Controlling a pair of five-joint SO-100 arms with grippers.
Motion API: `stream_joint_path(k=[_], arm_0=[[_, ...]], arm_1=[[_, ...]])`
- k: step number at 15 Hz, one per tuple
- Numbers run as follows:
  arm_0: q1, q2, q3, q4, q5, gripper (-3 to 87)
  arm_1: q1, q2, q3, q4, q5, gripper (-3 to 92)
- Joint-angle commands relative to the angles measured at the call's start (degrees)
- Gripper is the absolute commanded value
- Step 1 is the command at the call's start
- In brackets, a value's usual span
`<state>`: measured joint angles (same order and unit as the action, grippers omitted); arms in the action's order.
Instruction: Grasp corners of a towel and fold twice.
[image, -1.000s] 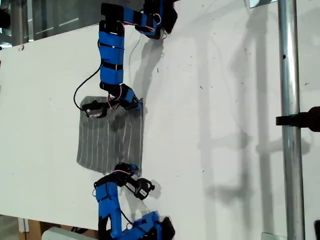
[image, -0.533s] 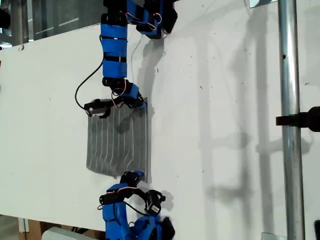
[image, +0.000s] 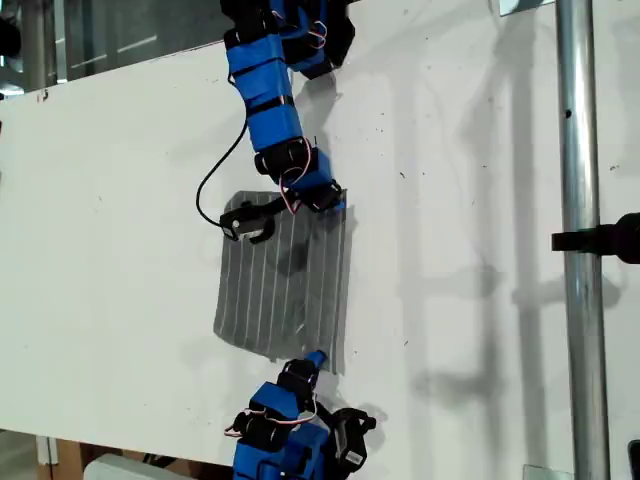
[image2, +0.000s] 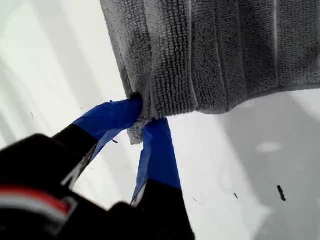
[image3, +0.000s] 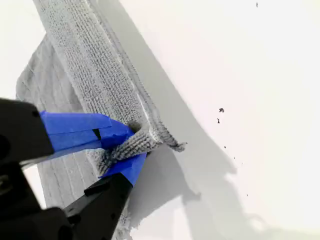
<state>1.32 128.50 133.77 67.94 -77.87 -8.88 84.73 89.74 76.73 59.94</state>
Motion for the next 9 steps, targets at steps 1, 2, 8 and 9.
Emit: stream_joint_path(k=[1, 2, 8, 9], arm_0=[[-6.3, 1.4, -2.4, 2.5, 5.4, -2.9], [-12.0, 1.7, -3.0, 2.6, 10.1, -2.9], [-44.6, -11.5, -20.1, 0.4, 38.3, -2.9], [-46.8, -15.5, -24.8, 0.1, 40.7, -2.9]], arm_1=[[7.1, 5.4, -0.6, 3.1, -3.8, -0.2], [12.2, 6.1, 0.9, 3.0, -6.3, -0.2], [41.3, 5.9, -0.1, -3.8, -28.1, -0.2], [44.4, 5.9, -1.6, -3.9, -30.4, -0.2]])
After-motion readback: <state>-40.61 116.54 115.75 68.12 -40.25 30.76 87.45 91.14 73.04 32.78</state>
